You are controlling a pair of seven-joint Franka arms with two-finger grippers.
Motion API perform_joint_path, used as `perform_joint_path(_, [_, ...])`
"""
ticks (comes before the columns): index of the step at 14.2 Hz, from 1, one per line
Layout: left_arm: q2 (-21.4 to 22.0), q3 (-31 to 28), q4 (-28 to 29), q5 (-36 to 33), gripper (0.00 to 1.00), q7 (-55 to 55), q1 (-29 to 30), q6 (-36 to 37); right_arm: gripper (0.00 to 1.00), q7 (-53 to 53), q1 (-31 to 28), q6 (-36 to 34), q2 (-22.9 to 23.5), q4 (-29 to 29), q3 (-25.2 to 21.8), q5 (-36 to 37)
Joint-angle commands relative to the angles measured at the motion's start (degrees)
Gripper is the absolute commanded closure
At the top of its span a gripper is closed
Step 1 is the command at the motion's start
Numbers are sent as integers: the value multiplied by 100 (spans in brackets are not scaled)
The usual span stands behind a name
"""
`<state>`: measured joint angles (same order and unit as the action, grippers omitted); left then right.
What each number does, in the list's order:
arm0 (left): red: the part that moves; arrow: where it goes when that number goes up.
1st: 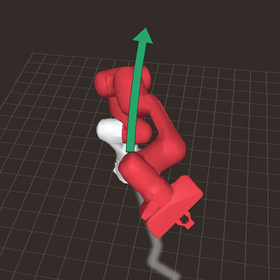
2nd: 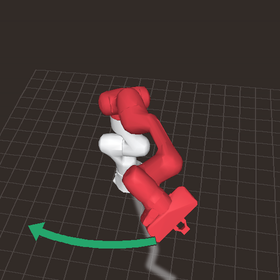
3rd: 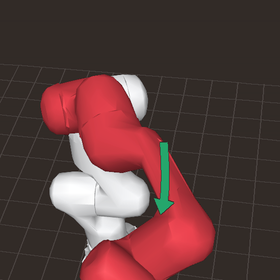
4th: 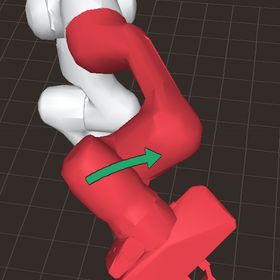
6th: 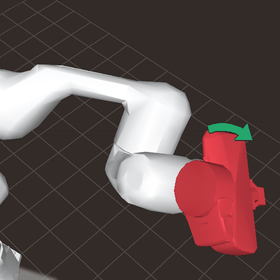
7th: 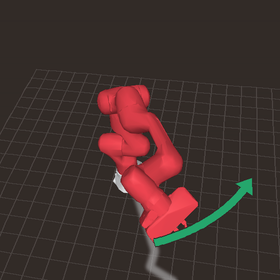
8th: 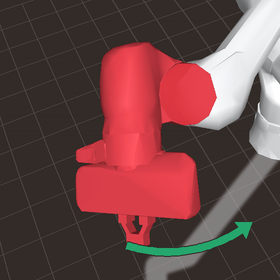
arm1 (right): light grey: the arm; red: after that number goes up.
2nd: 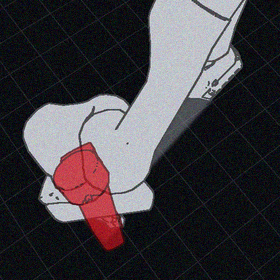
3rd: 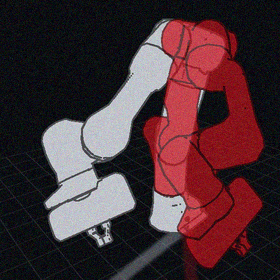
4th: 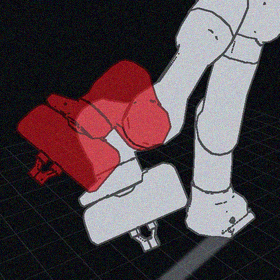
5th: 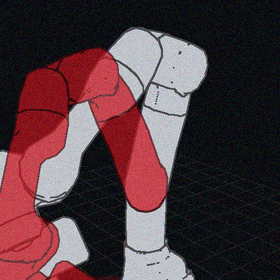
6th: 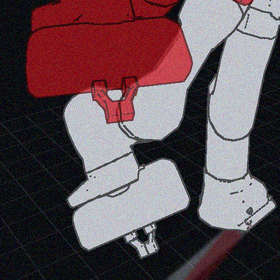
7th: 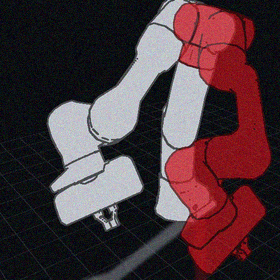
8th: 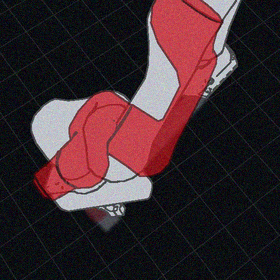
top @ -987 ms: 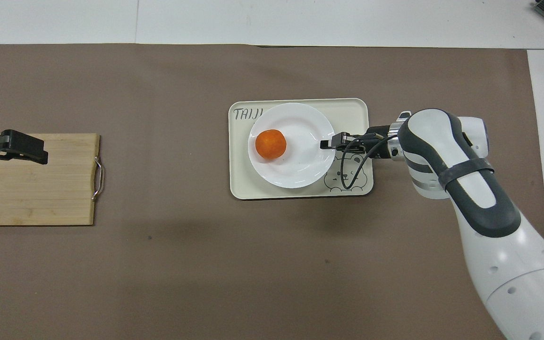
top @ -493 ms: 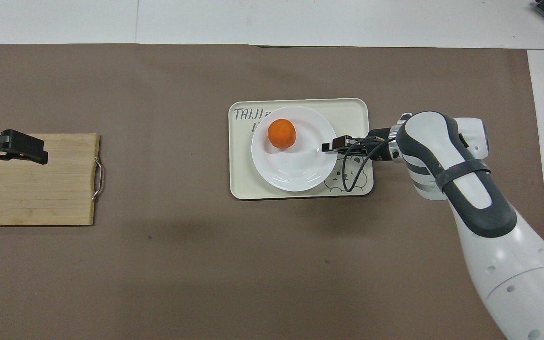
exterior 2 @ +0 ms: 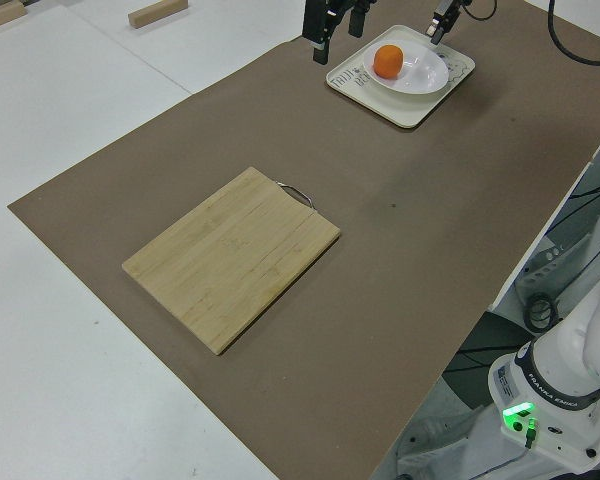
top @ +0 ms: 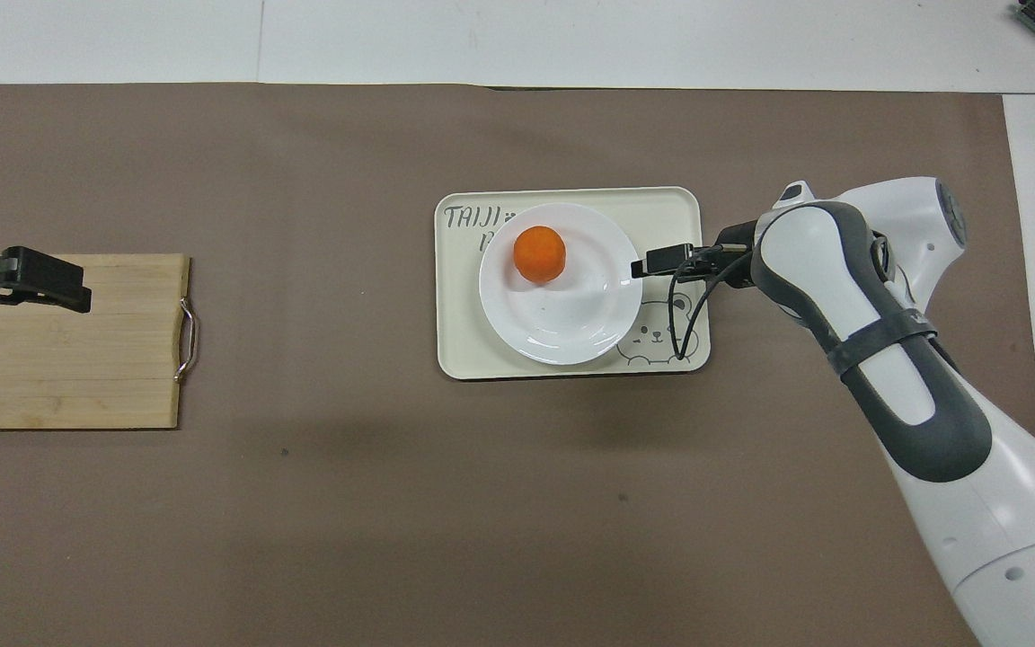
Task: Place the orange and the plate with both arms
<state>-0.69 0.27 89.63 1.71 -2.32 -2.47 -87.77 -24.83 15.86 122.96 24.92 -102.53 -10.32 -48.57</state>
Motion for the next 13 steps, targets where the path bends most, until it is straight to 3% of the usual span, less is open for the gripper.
perform_joint_path(1, [51,-1,46,-56,0,57,18,-30,0,680,-30,26,-347,57,22,1082])
perform_joint_path(4, [51,-1,46,-56,0,57,18,-30,0,839,-92,-70,-751,136,-39,2323])
perform_joint_path(8, [51,-1,46,-56,0,57,10,-30,0,988,-232,-561,-1216,119,-154,2958])
perform_joint_path(13, [51,-1,46,-56,0,57,10,-30,0,3140,-311,-1299,-1823,75,-163,3661])
